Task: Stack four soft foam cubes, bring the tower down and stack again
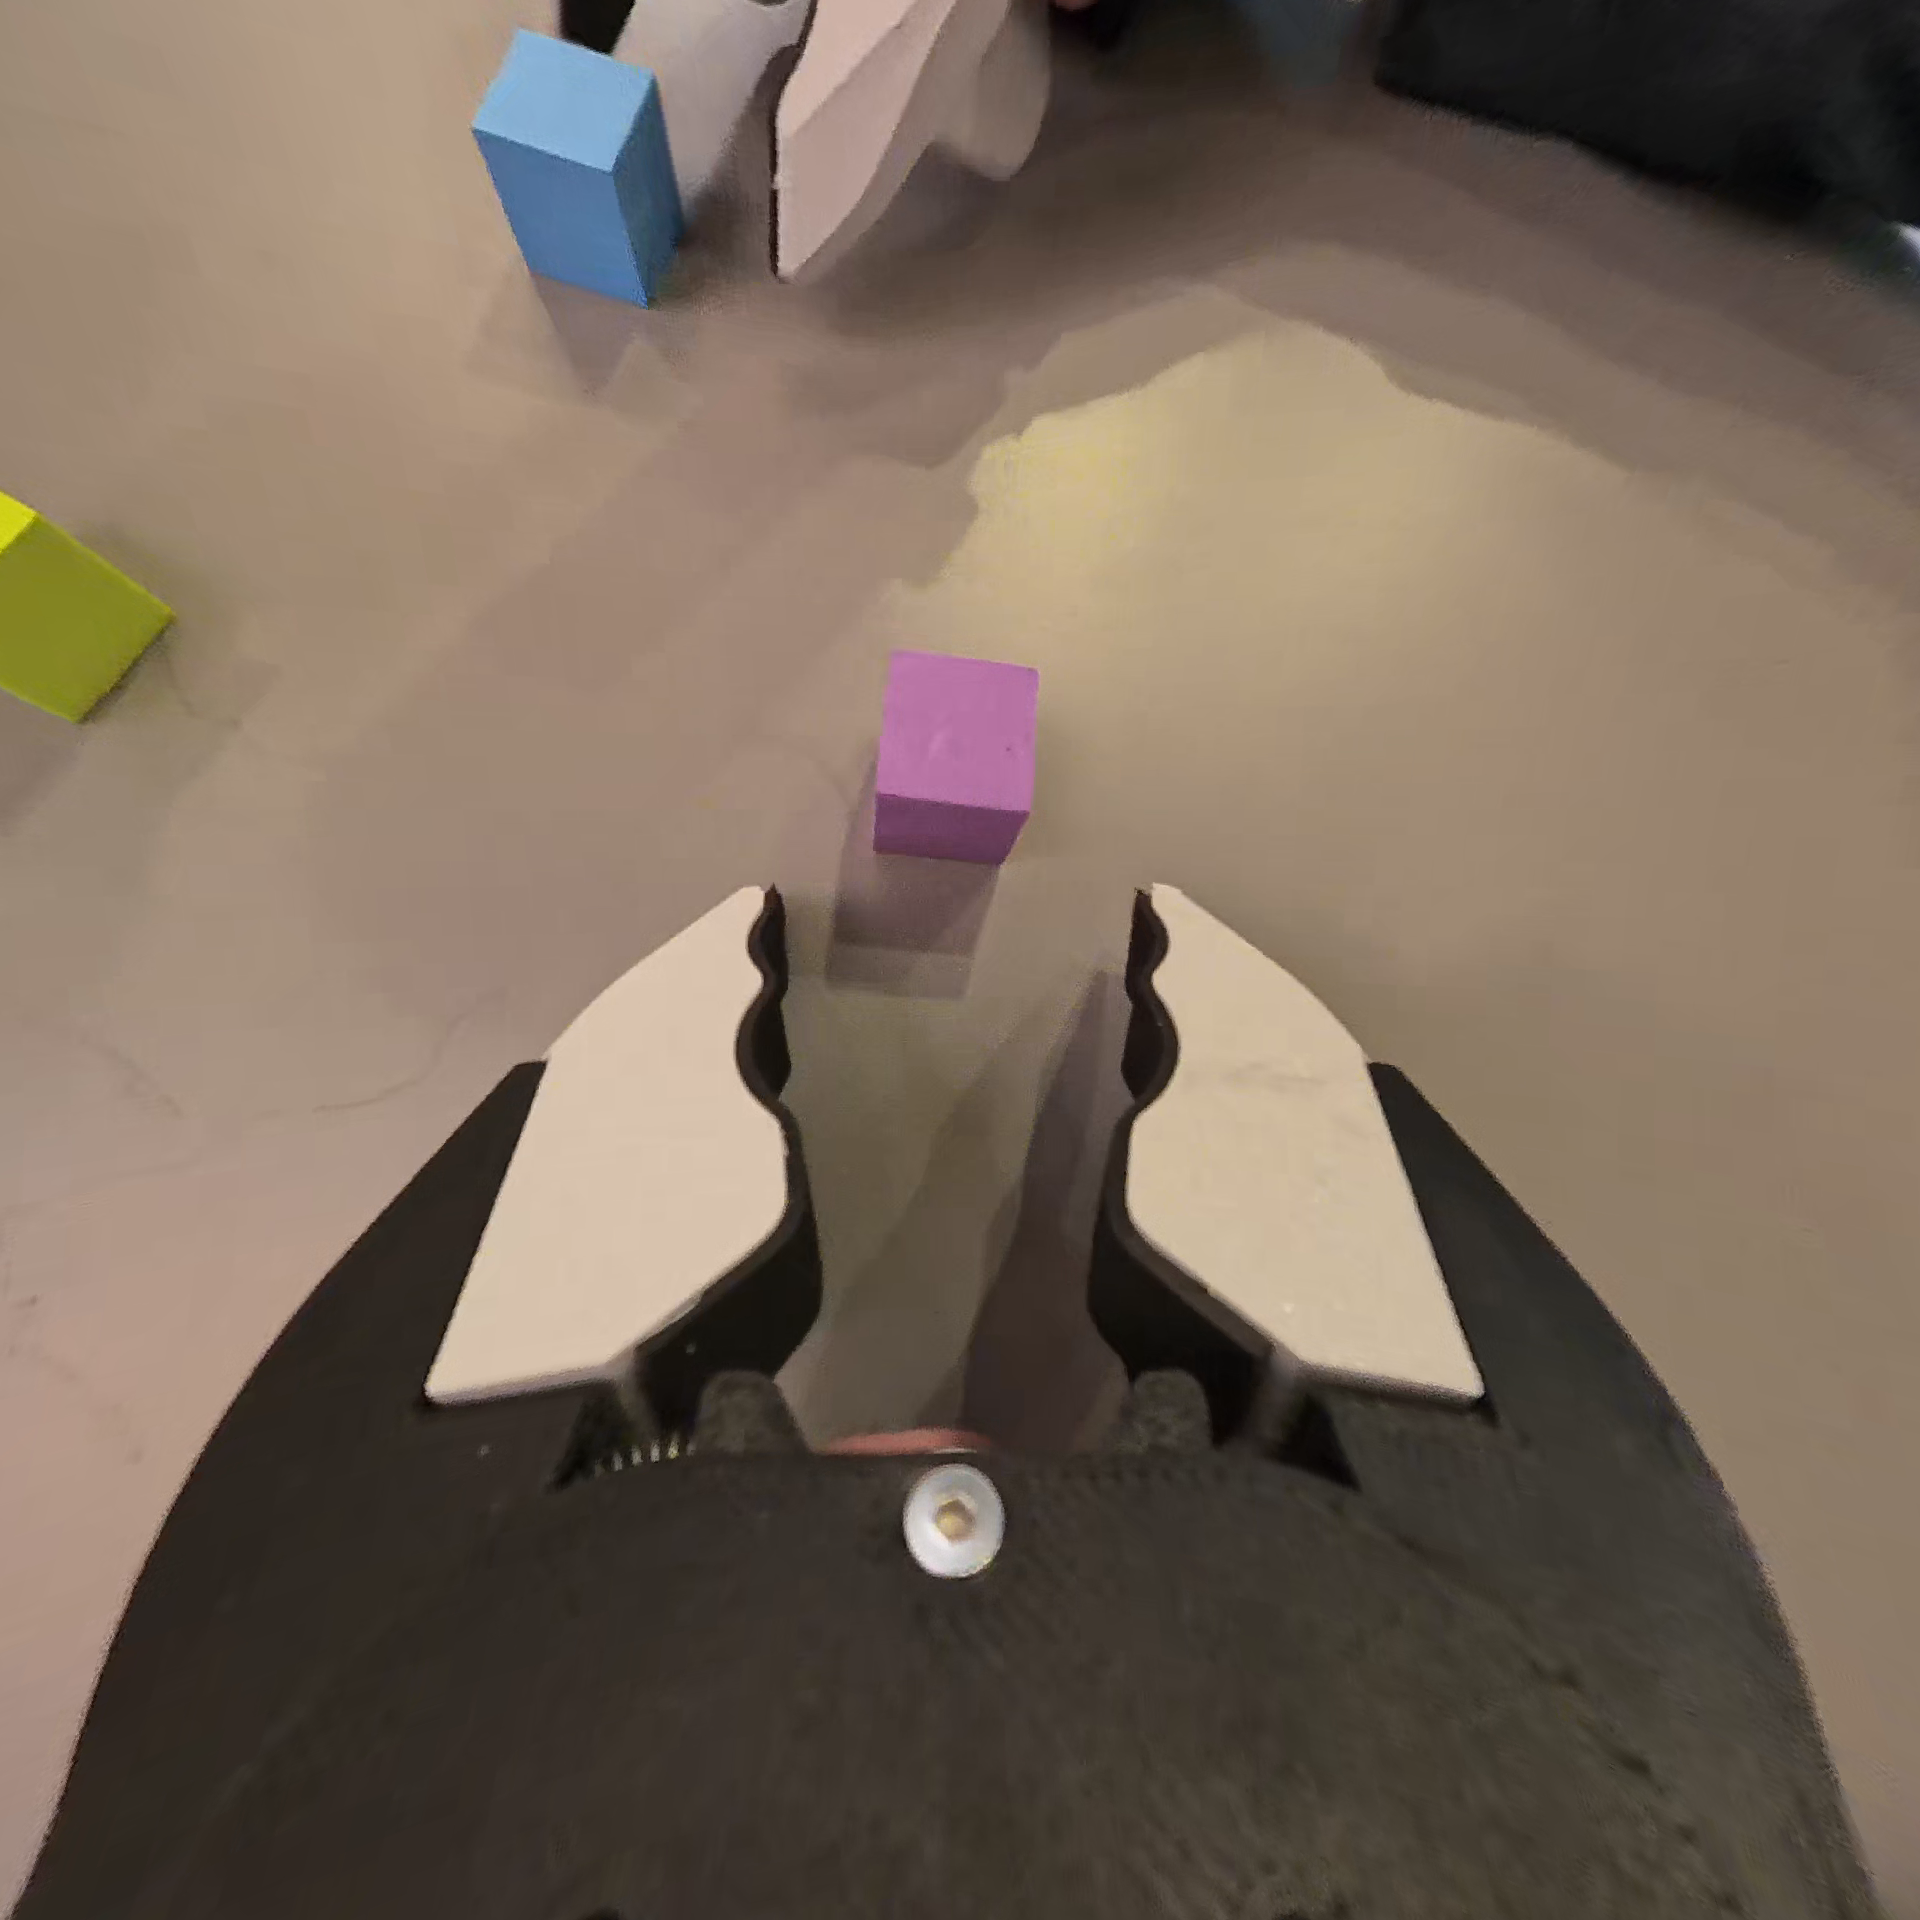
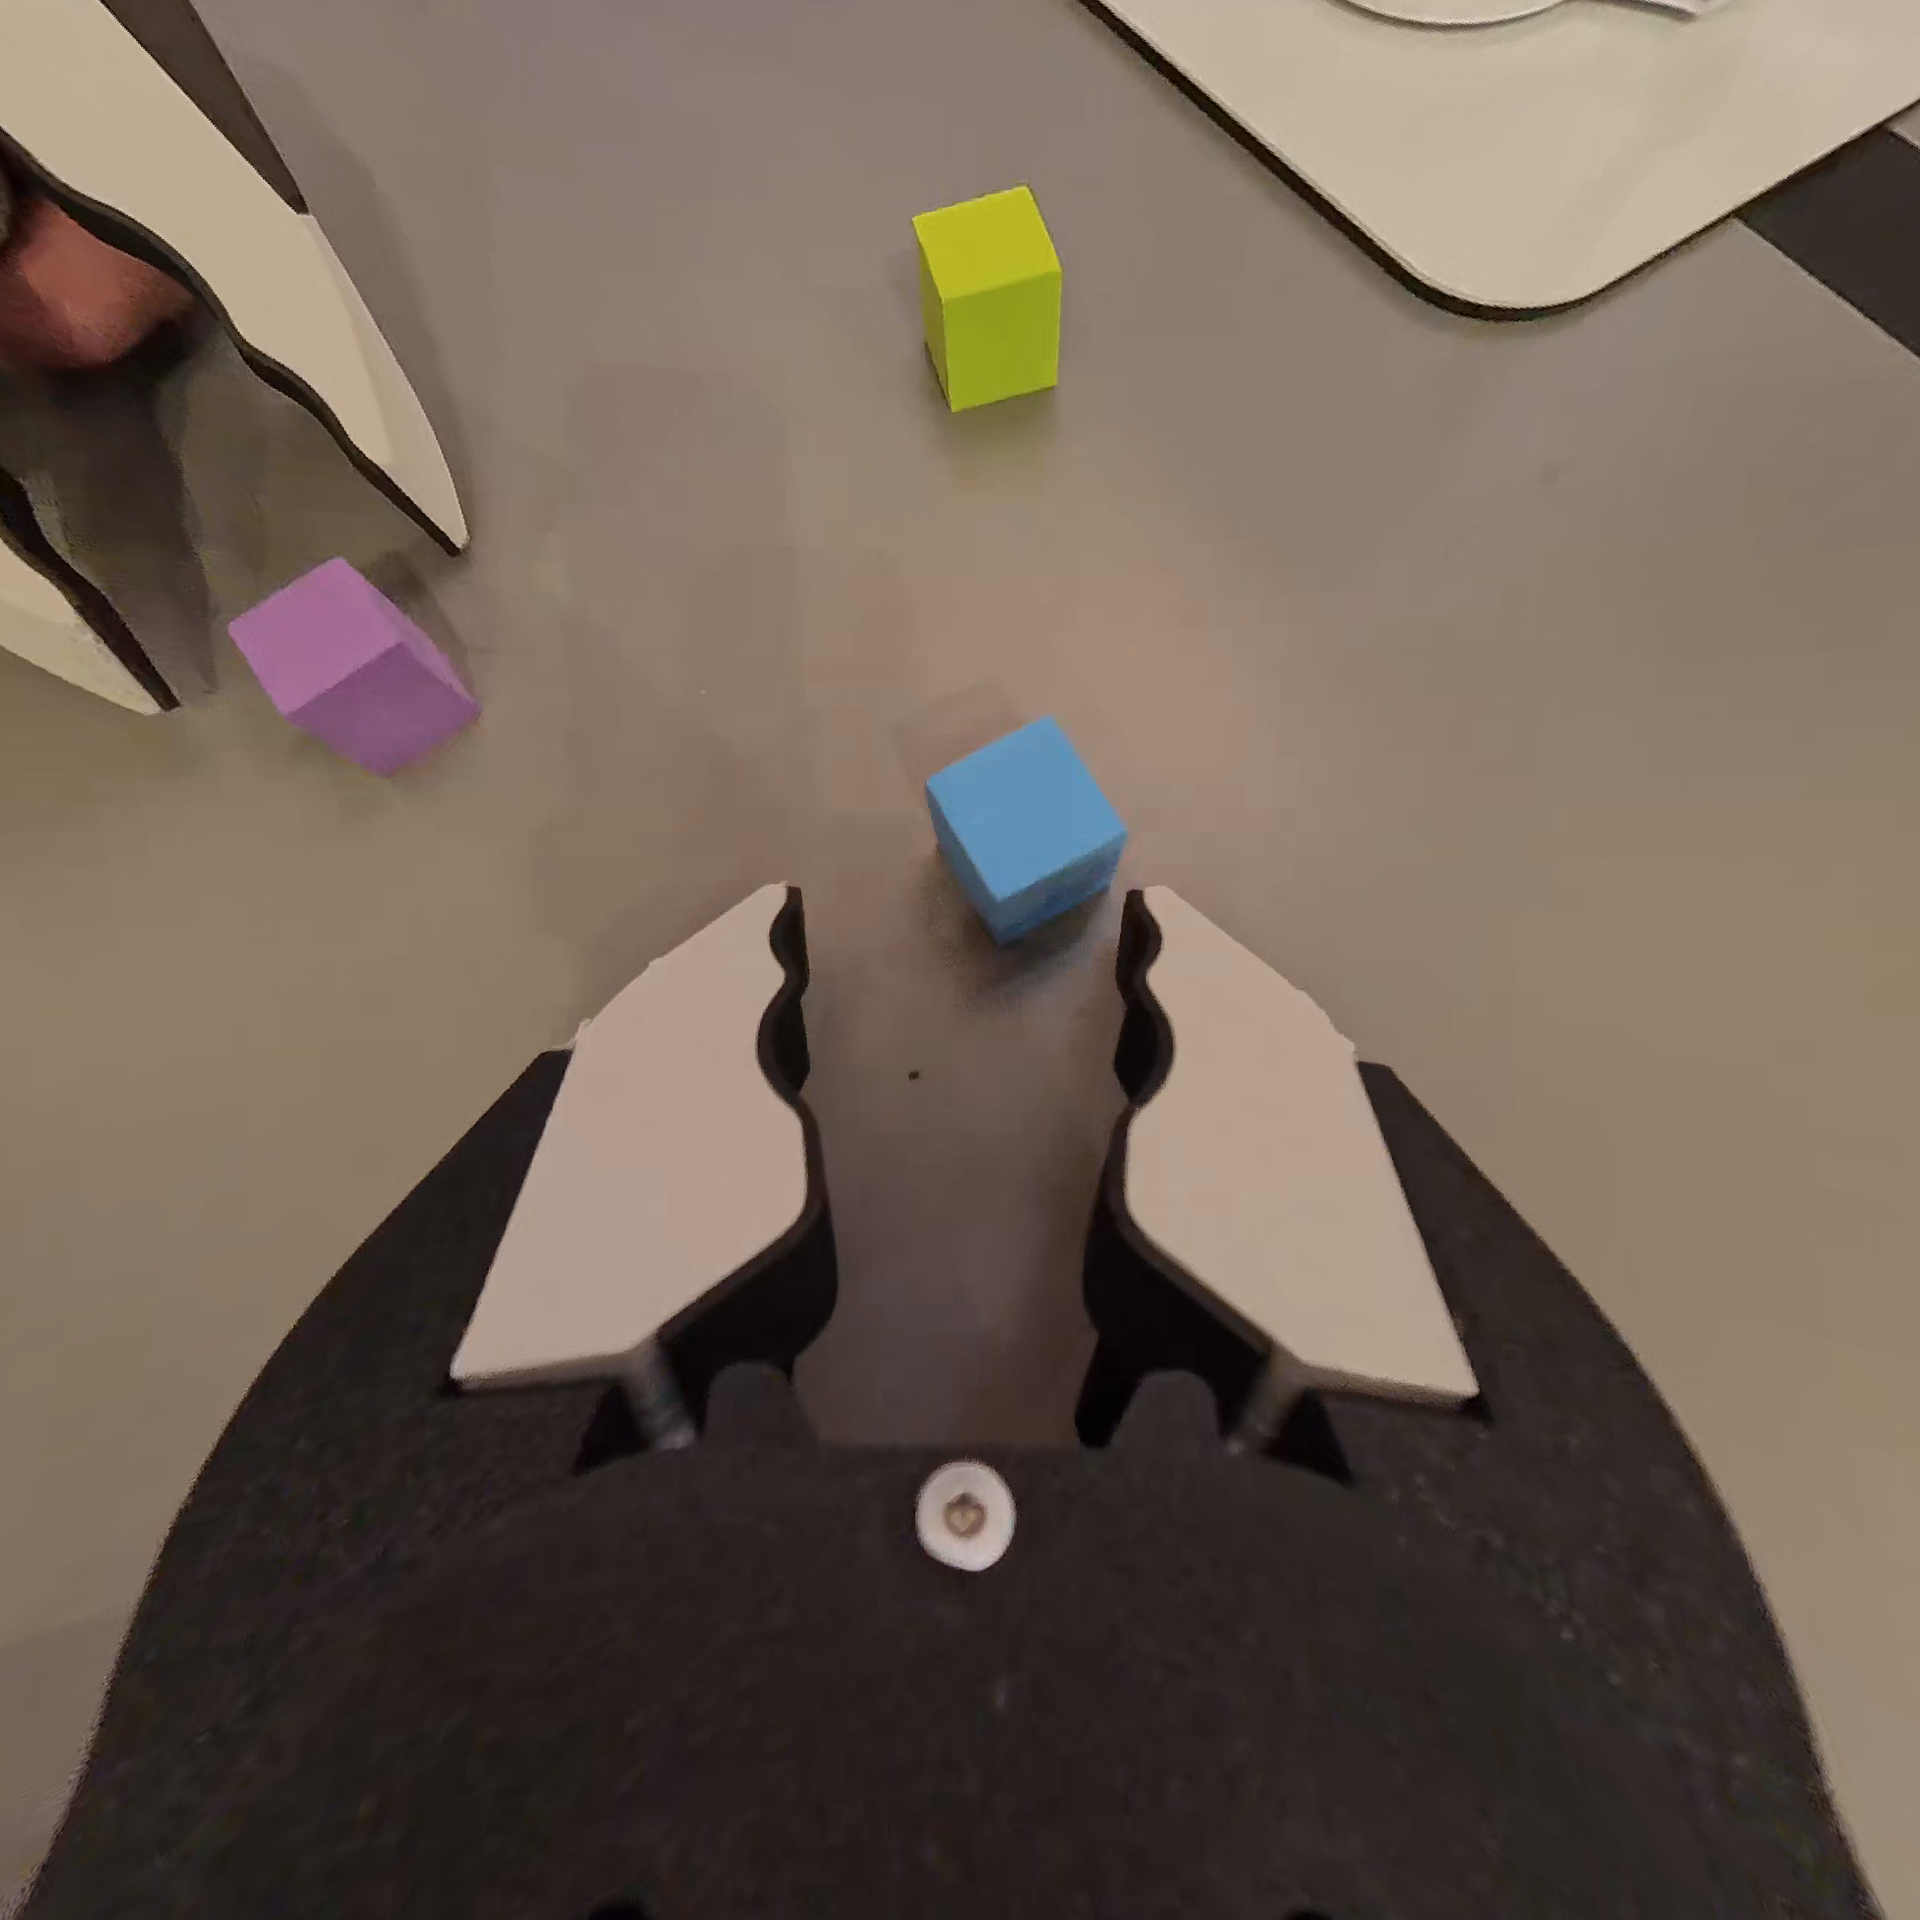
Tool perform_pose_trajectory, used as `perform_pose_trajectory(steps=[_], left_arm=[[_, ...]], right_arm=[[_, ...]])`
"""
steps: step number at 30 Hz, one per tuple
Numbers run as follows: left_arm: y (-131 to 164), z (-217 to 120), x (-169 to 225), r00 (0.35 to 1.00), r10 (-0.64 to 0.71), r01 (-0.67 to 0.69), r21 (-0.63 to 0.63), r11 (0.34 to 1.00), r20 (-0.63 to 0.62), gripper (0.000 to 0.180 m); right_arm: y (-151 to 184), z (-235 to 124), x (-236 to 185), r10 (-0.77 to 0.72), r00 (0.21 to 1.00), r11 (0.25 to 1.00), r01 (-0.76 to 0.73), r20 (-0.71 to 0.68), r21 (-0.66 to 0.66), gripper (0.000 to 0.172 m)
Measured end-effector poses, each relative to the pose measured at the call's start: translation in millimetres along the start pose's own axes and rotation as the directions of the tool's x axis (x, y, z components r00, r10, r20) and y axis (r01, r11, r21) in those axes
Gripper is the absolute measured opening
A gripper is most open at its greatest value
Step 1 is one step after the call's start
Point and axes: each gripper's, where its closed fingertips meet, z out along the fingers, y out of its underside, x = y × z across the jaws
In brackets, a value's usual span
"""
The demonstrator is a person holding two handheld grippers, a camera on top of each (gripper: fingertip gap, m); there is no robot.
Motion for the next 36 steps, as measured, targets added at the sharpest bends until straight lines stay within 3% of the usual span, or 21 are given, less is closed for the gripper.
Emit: perform_pose_trajectory(steps=[1,7,12,17,22,36], left_arm=[[0.0,0.1,0.1,1.000,0.001,-0.001,0.000,1.000,0.000,0.063],[-0.8,-0.6,0.3,1.000,-0.010,0.011,0.007,1.000,-0.014,0.063],[-1.4,-1.3,0.2,1.000,-0.019,0.019,0.014,1.000,-0.022,0.062],[-1.4,-1.2,0.2,1.000,-0.018,0.018,0.013,1.000,-0.021,0.062],[-1.5,-1.1,-0.3,1.000,-0.019,0.020,0.014,1.000,-0.019,0.061],[-1.1,-1.0,-0.7,1.000,-0.017,0.017,0.011,1.000,-0.013,0.061]], right_arm=[[-1.2,2.5,1.6,-0.010,1.000,1.000,0.010,0.013,-0.007,0.057],[-5.9,13.2,8.2,-0.077,0.995,0.996,0.079,0.058,-0.036,0.034],[-10.1,10.7,2.1,-0.107,0.991,0.994,0.108,0.074,-0.001,0.032],[-39.3,-3.4,-44.8,-0.118,0.974,0.981,0.083,0.196,0.175,0.033],[-53.6,-6.7,-85.4,-0.193,0.949,0.968,0.143,0.251,0.205,0.033],[-52.2,19.5,-113.4,-0.107,0.988,0.994,0.108,0.111,-0.004,0.033]])
